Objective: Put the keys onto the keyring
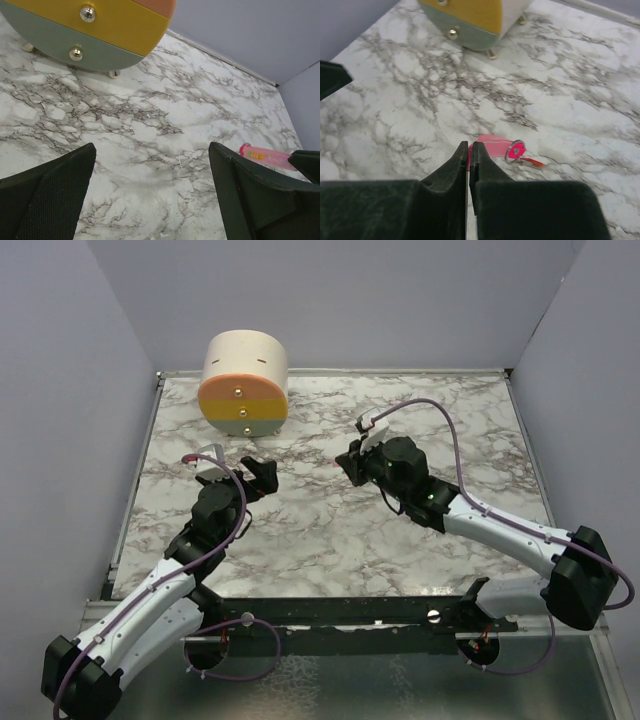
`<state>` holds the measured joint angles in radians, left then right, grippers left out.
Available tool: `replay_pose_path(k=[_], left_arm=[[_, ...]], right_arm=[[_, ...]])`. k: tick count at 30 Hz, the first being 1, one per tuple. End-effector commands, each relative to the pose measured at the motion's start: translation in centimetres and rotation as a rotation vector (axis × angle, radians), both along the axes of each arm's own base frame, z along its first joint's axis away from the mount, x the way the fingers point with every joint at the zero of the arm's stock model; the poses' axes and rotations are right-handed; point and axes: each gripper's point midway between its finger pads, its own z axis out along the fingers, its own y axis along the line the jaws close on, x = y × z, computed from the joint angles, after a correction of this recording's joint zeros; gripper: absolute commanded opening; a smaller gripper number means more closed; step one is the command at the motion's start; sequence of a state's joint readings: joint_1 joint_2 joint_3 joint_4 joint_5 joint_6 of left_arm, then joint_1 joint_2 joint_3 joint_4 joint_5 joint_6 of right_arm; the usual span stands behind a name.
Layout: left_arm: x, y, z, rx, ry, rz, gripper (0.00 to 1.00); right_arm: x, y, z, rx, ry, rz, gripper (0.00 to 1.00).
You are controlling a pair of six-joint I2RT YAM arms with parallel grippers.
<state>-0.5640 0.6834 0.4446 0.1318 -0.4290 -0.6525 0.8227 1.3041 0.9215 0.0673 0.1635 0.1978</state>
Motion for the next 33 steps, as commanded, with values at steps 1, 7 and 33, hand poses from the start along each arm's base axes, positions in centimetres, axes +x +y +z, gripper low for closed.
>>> replay_pose_path(k=[1,7,33], left_arm=[[0.2,-0.8,0.3,-0.023,-0.015,-0.037,0.97],[0.0,-0.6,0.6,-0.026,-0.022,-0.03,0.97],[0.1,-1.0,0.4,-0.03,-0.017,-0.048,0.97]], right_arm=[[-3.3,2.7,3.9,0.15,-0.128,0.261,0.01],[3.7,-6.3,-2.1,-0.069,0.098,-0.334,0.01],[-1.1,0.1,2.1,0.143,-0.055,0.162,0.01]])
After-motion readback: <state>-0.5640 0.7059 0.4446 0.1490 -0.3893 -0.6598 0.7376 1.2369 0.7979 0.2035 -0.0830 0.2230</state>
